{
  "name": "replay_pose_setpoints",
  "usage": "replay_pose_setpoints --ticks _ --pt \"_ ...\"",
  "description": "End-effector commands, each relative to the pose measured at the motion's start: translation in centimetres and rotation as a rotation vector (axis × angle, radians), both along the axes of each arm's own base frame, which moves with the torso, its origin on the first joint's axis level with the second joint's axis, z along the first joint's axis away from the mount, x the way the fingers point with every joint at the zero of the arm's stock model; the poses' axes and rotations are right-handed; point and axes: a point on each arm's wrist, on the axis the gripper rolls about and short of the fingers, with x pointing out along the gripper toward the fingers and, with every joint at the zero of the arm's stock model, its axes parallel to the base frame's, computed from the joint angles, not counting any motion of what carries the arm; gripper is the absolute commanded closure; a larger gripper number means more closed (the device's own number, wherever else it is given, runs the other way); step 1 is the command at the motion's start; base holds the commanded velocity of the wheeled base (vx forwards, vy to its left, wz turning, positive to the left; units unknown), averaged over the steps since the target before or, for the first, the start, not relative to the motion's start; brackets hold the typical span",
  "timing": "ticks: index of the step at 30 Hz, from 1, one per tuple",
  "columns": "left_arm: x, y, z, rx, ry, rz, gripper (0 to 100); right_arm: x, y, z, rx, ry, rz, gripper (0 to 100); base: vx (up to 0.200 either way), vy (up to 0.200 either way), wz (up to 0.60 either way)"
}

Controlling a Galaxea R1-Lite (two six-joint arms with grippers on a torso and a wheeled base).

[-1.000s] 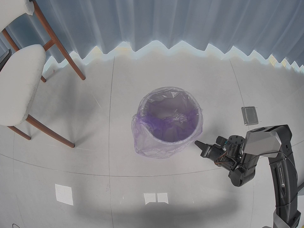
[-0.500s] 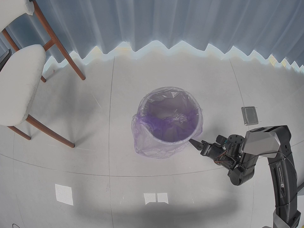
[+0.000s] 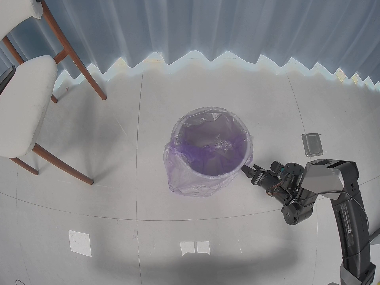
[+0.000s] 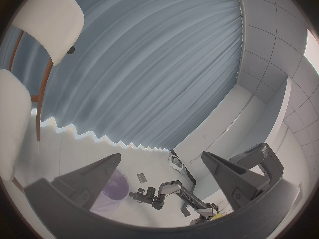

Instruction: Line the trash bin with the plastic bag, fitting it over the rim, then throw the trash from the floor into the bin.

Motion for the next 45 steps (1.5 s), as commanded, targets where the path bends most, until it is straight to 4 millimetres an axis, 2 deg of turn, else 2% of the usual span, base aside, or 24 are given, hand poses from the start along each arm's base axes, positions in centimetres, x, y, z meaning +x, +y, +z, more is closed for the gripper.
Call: replay_pose_setpoints --ticks 1,2,13,22,27,29,45 --pt "0.1 0.0 0.0 -0.001 0.004 -0.002 0 0.5 0.1 -0.6 0.005 -0.02 0.001 0 0.0 0.0 0.0" --pt "0.1 0.0 0.0 -0.001 0.004 -0.002 0 0.5 0.1 -0.7 0.005 -0.021 0.001 100 0.0 0.0 0.0" --pt "0.1 0.0 -0.1 -0.002 0.005 -0.001 0 0.8 2.2 -0.1 0.024 -0.056 0.043 100 0.0 0.0 0.0" --pt "0.1 0.0 -0.1 0.0 0.004 -0.002 0 0.8 1.6 -0.5 0.018 -0.045 0.026 100 0.0 0.0 0.0" --pt "0.1 0.0 -0.1 -0.001 0.004 -0.001 0 1.2 0.2 -2.4 0.001 -0.017 -0.004 100 0.0 0.0 0.0" --pt "0.1 0.0 -0.1 -0.001 0.004 -0.001 0 1.4 0.0 -2.5 0.005 -0.015 -0.01 100 0.0 0.0 0.0" --pt "0.0 0.0 -0.1 0.0 0.004 -0.002 0 2.0 0.3 -3.1 -0.007 0.082 -0.042 100 0.0 0.0 0.0"
